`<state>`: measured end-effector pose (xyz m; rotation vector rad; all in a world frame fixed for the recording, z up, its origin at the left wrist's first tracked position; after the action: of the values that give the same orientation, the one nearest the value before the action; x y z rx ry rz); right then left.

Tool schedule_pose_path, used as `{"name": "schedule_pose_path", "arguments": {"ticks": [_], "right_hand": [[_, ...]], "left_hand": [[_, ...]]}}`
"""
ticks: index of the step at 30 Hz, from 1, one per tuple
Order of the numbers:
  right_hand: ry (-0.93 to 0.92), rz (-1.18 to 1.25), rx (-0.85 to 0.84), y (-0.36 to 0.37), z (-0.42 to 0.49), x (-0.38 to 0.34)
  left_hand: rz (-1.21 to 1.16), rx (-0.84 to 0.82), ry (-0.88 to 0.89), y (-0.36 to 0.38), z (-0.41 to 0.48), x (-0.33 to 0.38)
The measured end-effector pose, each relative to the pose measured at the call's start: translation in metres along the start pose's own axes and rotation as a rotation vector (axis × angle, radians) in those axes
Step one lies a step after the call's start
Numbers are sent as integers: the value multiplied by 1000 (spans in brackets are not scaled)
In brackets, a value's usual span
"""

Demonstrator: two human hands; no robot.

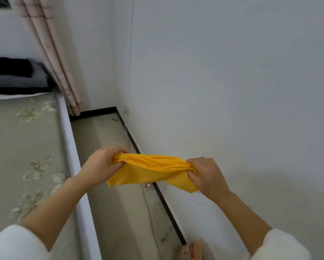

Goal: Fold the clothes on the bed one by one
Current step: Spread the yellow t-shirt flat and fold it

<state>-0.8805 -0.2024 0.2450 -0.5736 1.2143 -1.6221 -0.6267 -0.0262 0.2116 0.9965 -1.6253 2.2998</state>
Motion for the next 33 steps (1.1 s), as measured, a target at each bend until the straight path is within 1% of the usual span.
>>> {"name": "schedule_pose_path", "arguments": {"ticks": [5, 10, 13, 20, 25, 30, 33], "right_hand": [[-80, 84, -63, 42, 65, 30], [-174, 188, -128, 97, 142, 27], [-227, 234, -181, 133, 197, 20], [-262, 292, -227, 217, 355, -10], [-291, 342, -220, 261, 475, -39], [-332, 363, -250, 308, 591, -63], [-373, 376, -279, 336, 653, -76]], "left_hand": [[54, 72, -180, 6, 21, -25], [107, 108, -319, -11, 39, -72], [129, 114, -378, -29, 64, -110], [171, 132, -453, -90, 148, -211], [213, 217, -503, -148, 214, -278], [283, 282, -520, -200, 279, -340], [317, 277, -533, -224, 311, -378]]}}
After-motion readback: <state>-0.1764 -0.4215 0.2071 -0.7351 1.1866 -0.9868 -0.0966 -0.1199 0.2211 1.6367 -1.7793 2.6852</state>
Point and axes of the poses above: each hand's wrist, its own z-axis towards the middle knuckle, its own y-axis out of the palm, x = y × z, the point moved 3 cm from there along z, towards the middle knuckle, and after that the axes turned 1 degree about y, right-handed, at the moved point
